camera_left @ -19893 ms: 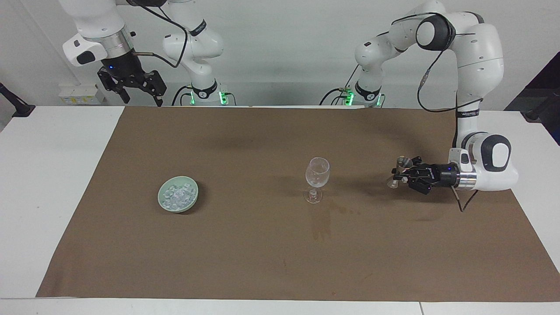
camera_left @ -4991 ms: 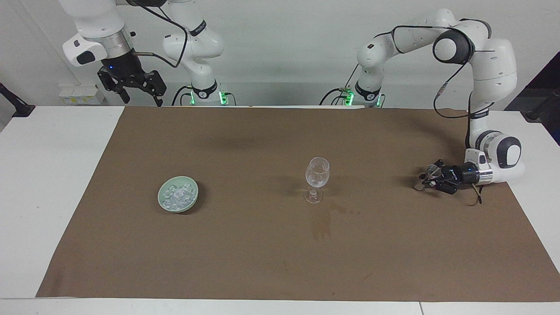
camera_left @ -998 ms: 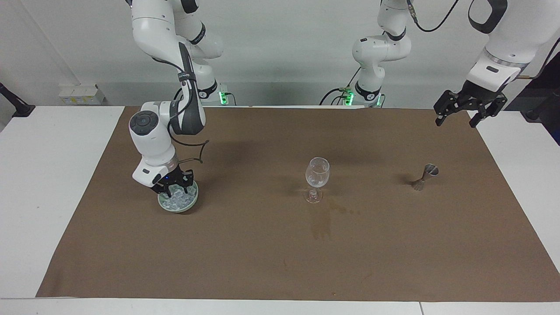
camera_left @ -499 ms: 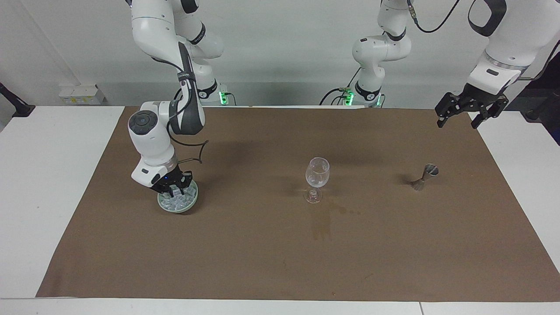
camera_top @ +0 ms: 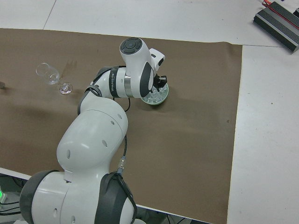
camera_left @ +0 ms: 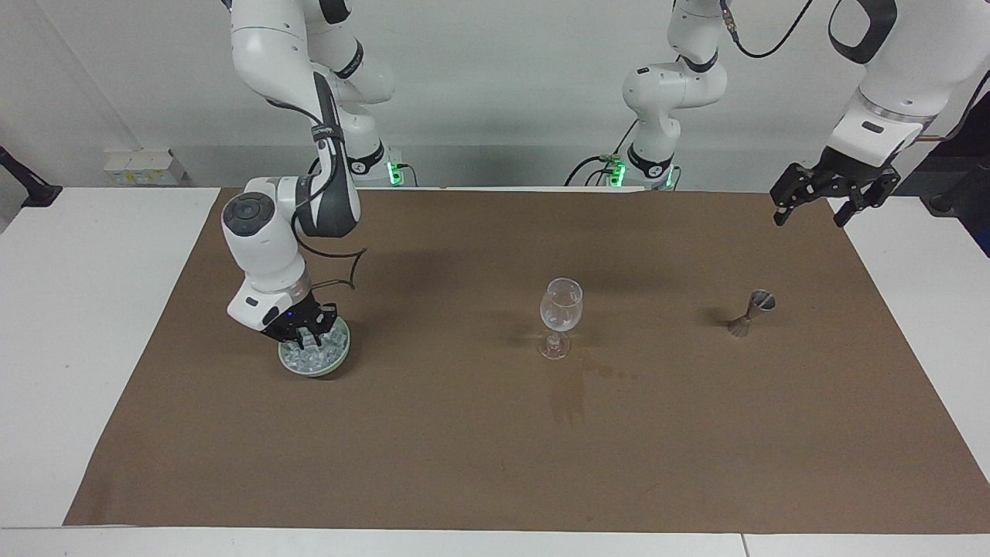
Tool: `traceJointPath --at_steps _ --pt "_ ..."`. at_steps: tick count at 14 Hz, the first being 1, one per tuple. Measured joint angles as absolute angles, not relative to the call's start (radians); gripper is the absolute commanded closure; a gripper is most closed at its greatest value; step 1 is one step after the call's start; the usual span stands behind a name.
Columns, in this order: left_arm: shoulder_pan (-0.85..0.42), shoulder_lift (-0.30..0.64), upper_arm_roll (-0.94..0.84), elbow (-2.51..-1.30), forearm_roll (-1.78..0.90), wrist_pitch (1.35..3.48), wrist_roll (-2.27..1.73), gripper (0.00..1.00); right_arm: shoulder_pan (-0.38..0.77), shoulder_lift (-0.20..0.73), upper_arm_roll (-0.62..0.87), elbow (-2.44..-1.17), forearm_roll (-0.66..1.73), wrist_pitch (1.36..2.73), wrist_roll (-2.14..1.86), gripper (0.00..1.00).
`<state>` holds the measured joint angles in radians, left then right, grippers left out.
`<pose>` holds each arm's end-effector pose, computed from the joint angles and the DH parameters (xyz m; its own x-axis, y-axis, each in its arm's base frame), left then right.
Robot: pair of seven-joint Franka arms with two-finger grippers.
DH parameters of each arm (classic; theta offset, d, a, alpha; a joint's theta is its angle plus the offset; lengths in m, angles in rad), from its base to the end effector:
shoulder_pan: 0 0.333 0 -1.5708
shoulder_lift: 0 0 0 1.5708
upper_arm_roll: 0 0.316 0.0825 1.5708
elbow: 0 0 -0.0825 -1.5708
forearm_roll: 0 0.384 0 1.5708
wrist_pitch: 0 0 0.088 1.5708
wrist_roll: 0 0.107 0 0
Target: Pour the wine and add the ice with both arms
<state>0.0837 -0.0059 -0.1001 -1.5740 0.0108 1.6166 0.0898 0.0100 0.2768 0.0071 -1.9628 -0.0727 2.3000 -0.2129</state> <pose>0.5574 -0.0082 0.6304 0.9932 -0.1065 0.0472 -0.1059 -0.9943 -0.0157 0.6124 0.0088 0.3396 0.9606 0.2742 0.0461 0.2709 -0.9603 0.0663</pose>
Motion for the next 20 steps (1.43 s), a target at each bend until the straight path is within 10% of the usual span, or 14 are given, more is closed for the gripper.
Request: traceJointPath --at_steps 20 --pt "0.038 0.038 -0.077 -1.56 -0.009 1.625 0.138 0.0 0.009 0.155 0.311 -1.684 -0.067 1.931 0.391 1.0"
